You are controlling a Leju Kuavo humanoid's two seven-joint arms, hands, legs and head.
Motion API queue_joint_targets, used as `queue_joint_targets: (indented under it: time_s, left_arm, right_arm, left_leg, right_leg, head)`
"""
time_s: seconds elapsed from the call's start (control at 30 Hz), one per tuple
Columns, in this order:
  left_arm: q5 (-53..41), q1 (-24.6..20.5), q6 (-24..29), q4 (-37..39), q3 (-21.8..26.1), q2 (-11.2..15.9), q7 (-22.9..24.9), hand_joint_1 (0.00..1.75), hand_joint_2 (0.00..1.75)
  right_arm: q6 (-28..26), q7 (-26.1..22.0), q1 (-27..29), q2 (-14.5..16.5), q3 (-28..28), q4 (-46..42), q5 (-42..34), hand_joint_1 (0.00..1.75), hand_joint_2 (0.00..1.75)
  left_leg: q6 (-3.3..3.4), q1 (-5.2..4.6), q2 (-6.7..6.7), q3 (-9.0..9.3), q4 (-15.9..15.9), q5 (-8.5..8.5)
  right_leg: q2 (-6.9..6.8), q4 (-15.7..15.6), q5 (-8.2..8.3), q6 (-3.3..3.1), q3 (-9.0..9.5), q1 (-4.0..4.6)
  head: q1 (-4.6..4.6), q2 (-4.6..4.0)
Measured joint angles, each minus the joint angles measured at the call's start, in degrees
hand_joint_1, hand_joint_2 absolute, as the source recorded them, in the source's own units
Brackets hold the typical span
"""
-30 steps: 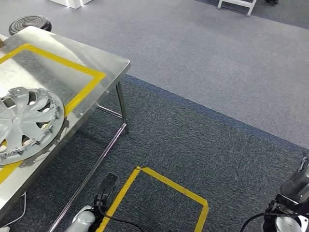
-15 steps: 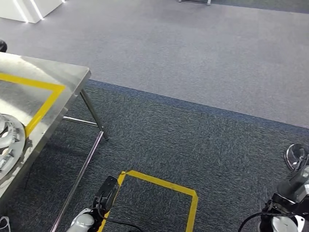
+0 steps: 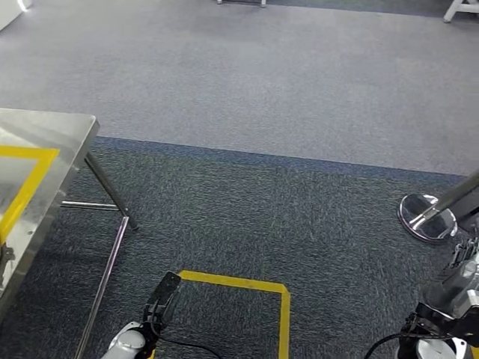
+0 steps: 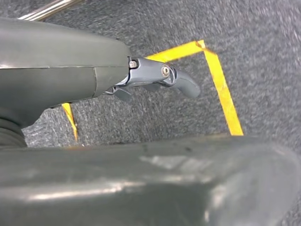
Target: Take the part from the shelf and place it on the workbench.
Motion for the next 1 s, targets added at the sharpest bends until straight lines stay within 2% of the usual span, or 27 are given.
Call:
queue_joint_targets:
  time_s: [0.03, 0.07, 0.1, 0.13, 0.17, 0.2, 0.23, 0.3, 0.33, 0.37, 0.43, 0.47, 0.5, 0.53, 0.57, 0.6, 0.67, 0.73, 0.77, 0.8, 0.83, 0.9, 0.93, 0.97, 1.0]
  left_arm:
    - [0.01, 0.01, 0.00, 0.00, 0.00, 0.03, -0.03, 0.00, 0.00]
    - [0.01, -0.02, -0.01, 0.00, 0.00, 0.05, -0.06, 0.00, 0.00]
    - [0.02, -0.07, -0.01, 0.00, 0.00, 0.05, -0.10, 0.00, 0.00]
    - [0.02, -0.11, -0.02, 0.00, 0.00, 0.05, -0.13, 0.00, 0.00]
    - [0.02, -0.14, -0.02, 0.00, 0.00, 0.08, -0.14, 0.00, 0.00]
    - [0.02, -0.17, -0.02, 0.00, 0.00, 0.10, -0.14, 0.00, 0.00]
    - [0.02, -0.20, -0.03, 0.00, 0.00, 0.11, -0.12, 0.00, 0.00]
    - [0.01, -0.36, -0.04, 0.00, 0.00, 0.09, 0.00, 0.00, 0.00]
    - [-0.01, -0.51, -0.04, 0.00, -0.01, 0.07, 0.07, 0.00, 0.00]
    - [-0.02, -0.65, -0.04, 0.00, -0.01, 0.05, 0.13, 0.00, 0.00]
    - [-0.03, -0.72, -0.11, 0.00, -0.02, 0.05, 0.24, 0.00, 0.00]
    - [-0.03, -0.61, -0.18, 0.00, -0.02, 0.05, 0.33, 0.00, 0.00]
    - [-0.04, -0.49, -0.25, 0.00, -0.02, 0.05, 0.42, 0.00, 0.00]
    - [-0.04, -0.42, -0.30, 0.00, -0.02, 0.06, 0.49, 0.00, 0.00]
    - [-0.04, -0.43, -0.33, 0.00, -0.02, 0.08, 0.52, 0.00, 0.00]
    - [-0.04, -0.50, -0.37, 0.00, -0.02, 0.09, 0.54, 0.00, 0.00]
    - [-0.04, -0.60, -0.42, 0.00, -0.03, 0.09, 0.54, 0.00, 0.00]
    - [-0.04, -0.63, -0.45, 0.01, -0.03, 0.05, 0.58, 0.00, 0.00]
    - [-0.04, -0.68, -0.45, 0.01, -0.03, 0.04, 0.60, 0.00, 0.00]
    - [-0.04, -0.75, -0.46, 0.01, -0.02, 0.03, 0.62, 0.00, 0.00]
    - [-0.04, -0.86, -0.46, 0.01, -0.01, 0.02, 0.62, 0.00, 0.00]
    - [-0.04, -0.98, -0.46, 0.00, 0.00, 0.02, 0.61, 0.00, 0.00]
    - [-0.04, -0.95, -0.46, 0.00, 0.00, 0.05, 0.61, 0.00, 0.00]
    - [-0.04, -0.88, -0.46, 0.00, 0.00, 0.09, 0.61, 0.00, 0.00]
    - [-0.04, -0.81, -0.45, 0.00, 0.00, 0.12, 0.61, 0.00, 0.00]
  right_arm:
    - [0.00, 0.07, 0.13, 0.01, 0.01, 0.00, 0.02, 0.00, 0.00]
    - [0.00, 0.13, 0.22, 0.02, 0.02, -0.04, 0.03, 0.00, 0.00]
    - [0.00, 0.16, 0.25, 0.02, 0.04, -0.14, 0.03, 0.00, 0.00]
    - [0.00, 0.17, 0.21, 0.03, 0.07, -0.25, 0.03, 0.00, 0.00]
    - [0.01, 0.19, 0.16, 0.04, 0.15, -0.37, 0.04, 0.00, 0.00]
    - [0.03, 0.20, 0.12, 0.05, 0.25, -0.44, 0.04, 0.00, 0.00]
    - [0.05, 0.21, 0.09, 0.07, 0.34, -0.46, 0.05, 0.00, 0.00]
    - [0.09, 0.22, 0.11, 0.09, 0.44, -0.49, 0.05, 0.00, 0.00]
    - [0.10, 0.20, 0.10, 0.10, 0.46, -0.57, 0.06, 0.00, 0.00]
    - [0.10, 0.20, 0.01, 0.10, 0.50, -0.66, 0.05, 0.00, 0.00]
    - [0.12, 0.20, -0.22, 0.12, 0.62, -0.79, 0.04, 0.00, 0.00]
    - [0.13, 0.24, -0.27, 0.13, 0.72, -0.78, 0.03, 0.00, 0.00]
    - [0.14, 0.26, -0.21, 0.14, 0.80, -0.78, 0.02, 0.00, 0.00]
    - [0.15, 0.28, -0.12, 0.15, 0.89, -0.77, 0.01, 0.00, 0.00]
    - [0.15, 0.32, -0.03, 0.16, 0.95, -0.76, 0.01, 0.00, 0.00]
    - [0.15, 0.34, 0.01, 0.16, 0.96, -0.77, 0.01, 0.00, 0.00]
    - [0.16, 0.38, -0.04, 0.17, 1.03, -0.77, 0.02, 0.00, 0.00]
    - [0.18, 0.42, -0.07, 0.18, 1.21, -0.79, 0.03, 0.00, 0.00]
    - [0.19, 0.44, 0.02, 0.18, 1.28, -0.81, 0.03, 0.00, 0.00]
    - [0.18, 0.47, 0.19, 0.19, 1.32, -0.84, 0.03, 0.00, 0.00]
    - [0.17, 0.50, 0.36, 0.19, 1.33, -0.86, 0.03, 0.00, 0.00]
    - [0.15, 0.53, 0.29, 0.21, 1.36, -0.91, 0.03, 0.00, 0.00]
    - [0.15, 0.53, 0.16, 0.22, 1.38, -0.92, 0.03, 0.00, 0.00]
    - [0.15, 0.55, 0.06, 0.24, 1.40, -0.92, 0.02, 0.00, 0.00]
    - [0.16, 0.55, 0.09, 0.26, 1.42, -0.91, 0.01, 0.00, 0.00]
  left_leg:
    - [0.01, -0.01, 0.77, 0.05, 0.00, -0.08]
    - [-0.05, -0.01, 1.53, 0.17, 0.01, -0.19]
    - [-0.18, -0.02, 2.24, 0.37, 0.01, -0.34]
    - [-0.37, -0.08, 2.86, 0.60, 0.01, -0.53]
    - [-0.64, -0.21, 3.45, 0.82, 0.06, -0.72]
    - [-0.90, -0.34, 3.95, 0.99, 0.10, -0.84]
    - [-1.18, -0.43, 4.47, 1.09, 0.07, -0.87]
    - [-1.80, -0.36, 5.40, 1.27, -0.06, -1.02]
    - [-2.15, -0.23, 4.83, 1.21, 0.28, -1.43]
    - [-2.44, -0.14, 3.59, 0.71, 1.58, -2.38]
    - [-2.72, -0.03, 0.39, -2.04, 7.51, -5.47]
    - [-2.74, -0.03, -0.42, -3.95, 11.23, -6.93]
    - [-2.73, -0.03, -0.76, -5.50, 14.00, -7.65]
    - [-2.68, -0.04, -0.93, -6.34, 15.15, -7.36]
    - [-2.59, -0.03, -1.08, -6.12, 14.11, -5.95]
    - [-2.48, 0.01, -1.46, -4.99, 11.31, -3.88]
    - [-2.39, 0.38, -4.19, -1.80, 4.01, -0.38]
    - [-2.23, 0.57, -6.31, -0.23, 0.31, 0.42]
    - [-1.99, 0.50, -6.15, -0.15, -0.06, 0.31]
    - [-1.61, 0.44, -5.42, -0.11, -0.14, 0.46]
    - [-1.20, 0.42, -4.72, -0.01, -0.34, 0.61]
    - [-0.43, 0.39, -3.16, 0.21, -0.73, 0.81]
    - [-0.20, 0.21, -2.41, 0.26, -0.74, 0.76]
    - [-0.03, 0.08, -1.59, 0.27, -0.73, 0.68]
    - [0.04, -0.01, -0.76, 0.30, -0.72, 0.60]
  right_leg:
    - [-0.05, 0.42, 0.25, 0.00, -0.06, -0.01]
    - [-0.28, -1.70, 1.57, -0.05, 1.25, -0.01]
    - [-0.99, -5.43, 3.35, -0.13, 3.49, 0.01]
    - [-2.30, -9.35, 4.61, -0.25, 5.75, 0.16]
    - [-3.46, -12.74, 5.68, -0.51, 7.83, 0.30]
    - [-4.22, -14.57, 6.10, -0.81, 8.93, 0.48]
    - [-4.34, -15.12, 6.09, -1.16, 9.18, 0.68]
    - [-2.92, -15.31, 6.43, -1.92, 9.09, 0.73]
    - [-2.22, -15.47, 6.55, -2.24, 9.11, 0.64]
    - [-1.50, -15.68, 6.68, -2.56, 9.21, 0.46]
    - [-0.09, -15.84, 6.79, -3.00, 9.32, 0.23]
    - [0.71, -15.84, 6.81, -3.15, 9.29, 0.20]
    - [1.57, -15.84, 6.81, -3.24, 9.27, 0.19]
    - [2.47, -15.83, 6.83, -3.27, 9.26, 0.19]
    - [3.40, -15.83, 6.88, -3.23, 9.27, 0.16]
    - [4.30, -15.81, 6.94, -3.14, 9.29, 0.09]
    - [5.99, -15.63, 7.04, -2.72, 9.09, -0.01]
    - [7.41, -15.58, 7.25, -2.03, 8.55, -0.15]
    - [8.09, -15.69, 7.42, -1.60, 8.29, -0.24]
    - [8.59, -15.88, 7.61, -1.21, 8.01, -0.44]
    - [7.96, -15.61, 7.48, -0.92, 7.66, -0.43]
    - [4.50, -12.19, 5.53, -0.56, 5.77, -0.21]
    - [2.32, -8.81, 3.77, -0.44, 4.16, -0.08]
    - [1.05, -4.94, 1.99, -0.30, 2.29, -0.09]
    - [0.42, -1.71, 0.79, -0.17, 0.73, -0.14]
  head:
    - [0.01, 0.00]
    - [0.02, 0.00]
    - [0.02, 0.00]
    - [0.02, 0.00]
    - [-0.01, 0.00]
    - [-0.04, 0.00]
    - [-0.08, 0.00]
    - [-0.11, 0.00]
    - [-0.13, 0.00]
    - [-0.20, 0.00]
    - [-0.38, 0.00]
    - [-0.46, 0.00]
    - [-0.49, 0.00]
    - [-0.49, 0.00]
    - [-0.50, 0.00]
    - [-0.49, 0.00]
    - [-0.45, 0.00]
    - [-0.45, 0.00]
    - [-0.44, 0.00]
    - [-0.49, 0.00]
    - [-0.45, 0.00]
    - [-0.12, 0.00]
    - [0.04, 0.00]
    - [0.13, 0.00]
    - [0.12, 0.00]
